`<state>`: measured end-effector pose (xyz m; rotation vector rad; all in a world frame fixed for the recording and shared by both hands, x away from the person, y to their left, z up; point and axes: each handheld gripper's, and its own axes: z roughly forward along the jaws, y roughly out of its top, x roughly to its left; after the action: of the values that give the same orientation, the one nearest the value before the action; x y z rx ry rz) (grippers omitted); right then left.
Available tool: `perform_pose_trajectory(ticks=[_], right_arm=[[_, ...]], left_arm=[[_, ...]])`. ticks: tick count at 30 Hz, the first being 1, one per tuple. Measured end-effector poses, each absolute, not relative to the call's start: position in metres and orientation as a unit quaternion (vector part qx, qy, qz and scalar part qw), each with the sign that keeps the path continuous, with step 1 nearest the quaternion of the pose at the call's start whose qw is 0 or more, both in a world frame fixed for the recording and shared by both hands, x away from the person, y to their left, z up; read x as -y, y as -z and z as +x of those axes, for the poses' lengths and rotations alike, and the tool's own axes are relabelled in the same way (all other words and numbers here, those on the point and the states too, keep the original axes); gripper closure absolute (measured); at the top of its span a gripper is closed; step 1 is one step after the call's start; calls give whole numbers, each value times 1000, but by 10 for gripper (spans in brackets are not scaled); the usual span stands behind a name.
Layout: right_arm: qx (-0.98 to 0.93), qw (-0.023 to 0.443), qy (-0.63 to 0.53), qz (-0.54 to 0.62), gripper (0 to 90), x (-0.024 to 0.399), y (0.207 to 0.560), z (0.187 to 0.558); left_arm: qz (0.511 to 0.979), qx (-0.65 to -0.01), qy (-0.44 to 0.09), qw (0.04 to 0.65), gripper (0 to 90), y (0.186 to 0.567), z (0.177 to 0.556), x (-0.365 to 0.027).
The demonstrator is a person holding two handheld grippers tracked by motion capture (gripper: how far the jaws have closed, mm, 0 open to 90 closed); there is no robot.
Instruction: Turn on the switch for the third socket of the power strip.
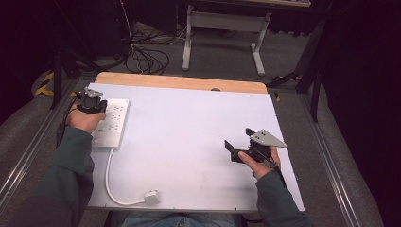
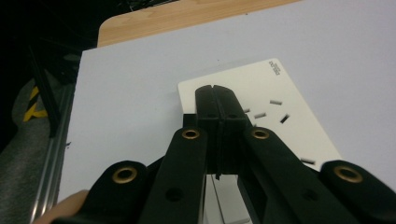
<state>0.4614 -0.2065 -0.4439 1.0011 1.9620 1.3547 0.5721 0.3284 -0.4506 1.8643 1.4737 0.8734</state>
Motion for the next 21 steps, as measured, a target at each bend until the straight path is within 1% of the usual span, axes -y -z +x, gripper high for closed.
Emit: perform_pose_trajectory(ticks=[8,21], right_arm=[[-728,275,-504,374,65,208,444,460],[-729,276,-503,373,65,208,444,460]], left_arm=[[712,-560,-314,284,900,455,575,-329],[726,-556,-305,268,900,461,582,-328]])
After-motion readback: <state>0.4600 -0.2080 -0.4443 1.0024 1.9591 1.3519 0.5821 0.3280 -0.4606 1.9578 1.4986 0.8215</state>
